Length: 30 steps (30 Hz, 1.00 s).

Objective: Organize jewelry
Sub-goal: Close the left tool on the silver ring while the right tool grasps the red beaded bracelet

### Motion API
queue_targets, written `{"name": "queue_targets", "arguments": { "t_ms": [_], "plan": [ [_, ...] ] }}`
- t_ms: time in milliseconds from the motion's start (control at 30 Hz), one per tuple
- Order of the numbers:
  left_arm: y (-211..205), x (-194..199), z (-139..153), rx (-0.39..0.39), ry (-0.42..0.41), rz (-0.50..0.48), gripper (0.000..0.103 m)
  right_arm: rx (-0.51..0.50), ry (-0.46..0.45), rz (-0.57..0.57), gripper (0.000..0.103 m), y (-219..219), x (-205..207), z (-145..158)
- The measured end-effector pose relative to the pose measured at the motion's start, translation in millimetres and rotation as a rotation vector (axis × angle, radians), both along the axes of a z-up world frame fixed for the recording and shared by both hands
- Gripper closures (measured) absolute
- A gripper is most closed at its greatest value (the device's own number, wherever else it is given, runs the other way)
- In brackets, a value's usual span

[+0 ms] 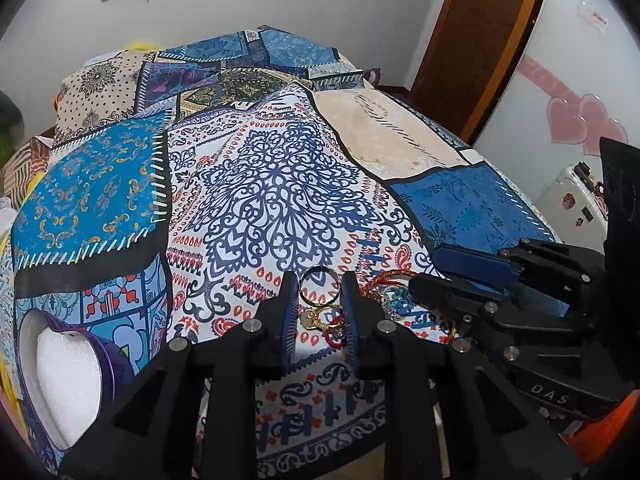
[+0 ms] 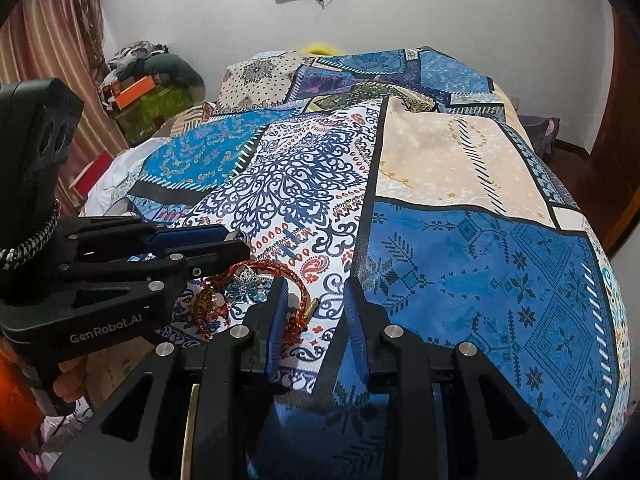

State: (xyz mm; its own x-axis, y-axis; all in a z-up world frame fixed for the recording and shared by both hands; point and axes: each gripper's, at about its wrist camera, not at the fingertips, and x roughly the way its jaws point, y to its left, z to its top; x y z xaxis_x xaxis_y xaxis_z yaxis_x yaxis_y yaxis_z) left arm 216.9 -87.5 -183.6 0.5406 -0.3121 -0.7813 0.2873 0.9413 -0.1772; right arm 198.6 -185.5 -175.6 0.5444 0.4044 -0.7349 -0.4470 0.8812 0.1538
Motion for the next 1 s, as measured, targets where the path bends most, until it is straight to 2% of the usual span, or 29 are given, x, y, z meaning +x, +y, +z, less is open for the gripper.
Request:
{"name": "queue_targets", "arguments": {
  "t_ms": [67,200,433,667,1000],
  "plan": [
    [-1,1,-1,0.004,-0.002,0.001,0.082,-0.014,-0.002,0.011,0.078,3,3,-1],
    [-2,3,-2,0.012,-0.015,0.002,0.082,-0.034,-0.007,0.019,0.091,4,6,-4],
    [3,1,3,-0.014,-0.026,0.022,0.082,0.003,-0.003,0.015,0.099,0,3,-3],
    [19,-11,26,-0.024,-0.078,0.058,0.082,0.04,-0.026,0.001,0.099,1,-4,8],
    [31,-30,42,-0.035,-0.108,0.084,0.082,0.061,-0.097,0.003,0.099,6,-19,38]
  ]
}}
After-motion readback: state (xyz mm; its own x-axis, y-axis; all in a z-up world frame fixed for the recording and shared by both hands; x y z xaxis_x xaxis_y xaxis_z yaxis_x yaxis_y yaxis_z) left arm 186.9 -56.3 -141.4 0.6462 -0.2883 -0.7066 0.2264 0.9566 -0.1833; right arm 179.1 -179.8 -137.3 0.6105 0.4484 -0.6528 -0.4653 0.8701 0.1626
